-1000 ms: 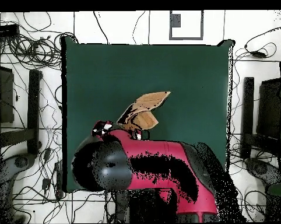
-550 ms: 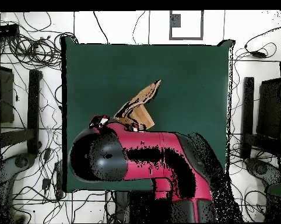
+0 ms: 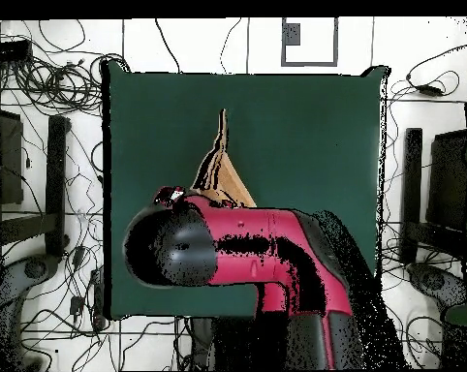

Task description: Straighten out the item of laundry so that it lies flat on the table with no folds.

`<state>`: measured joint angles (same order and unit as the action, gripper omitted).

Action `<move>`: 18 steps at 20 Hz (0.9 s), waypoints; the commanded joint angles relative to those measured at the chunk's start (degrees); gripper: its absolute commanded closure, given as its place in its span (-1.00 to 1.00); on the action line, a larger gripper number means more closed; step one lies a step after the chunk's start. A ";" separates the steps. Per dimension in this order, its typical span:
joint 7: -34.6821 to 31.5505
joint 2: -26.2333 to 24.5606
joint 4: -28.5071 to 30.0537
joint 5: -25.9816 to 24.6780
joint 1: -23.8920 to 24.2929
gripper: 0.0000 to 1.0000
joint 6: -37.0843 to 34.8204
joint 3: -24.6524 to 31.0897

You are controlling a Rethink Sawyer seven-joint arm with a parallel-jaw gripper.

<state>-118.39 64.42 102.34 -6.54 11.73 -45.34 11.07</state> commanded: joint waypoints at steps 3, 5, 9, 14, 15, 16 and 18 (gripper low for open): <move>-6.57 -8.27 -3.48 -1.38 -1.16 1.00 -0.67 -0.22; -7.28 -10.35 -4.54 -1.86 -1.43 1.00 1.25 -0.84; -10.07 -14.06 -6.76 -3.27 -2.95 1.00 4.22 -2.79; -15.39 -21.01 -12.13 -4.71 -7.01 1.00 7.51 -7.13; -15.82 -22.40 -13.21 -4.68 -7.72 1.00 8.25 -7.97; -16.26 -23.78 -14.29 -4.66 -8.43 1.00 9.00 -8.80; -15.45 -25.61 -15.39 -3.75 -8.85 1.00 10.26 -9.22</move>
<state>-119.21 46.43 92.02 -9.05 5.90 -40.20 3.85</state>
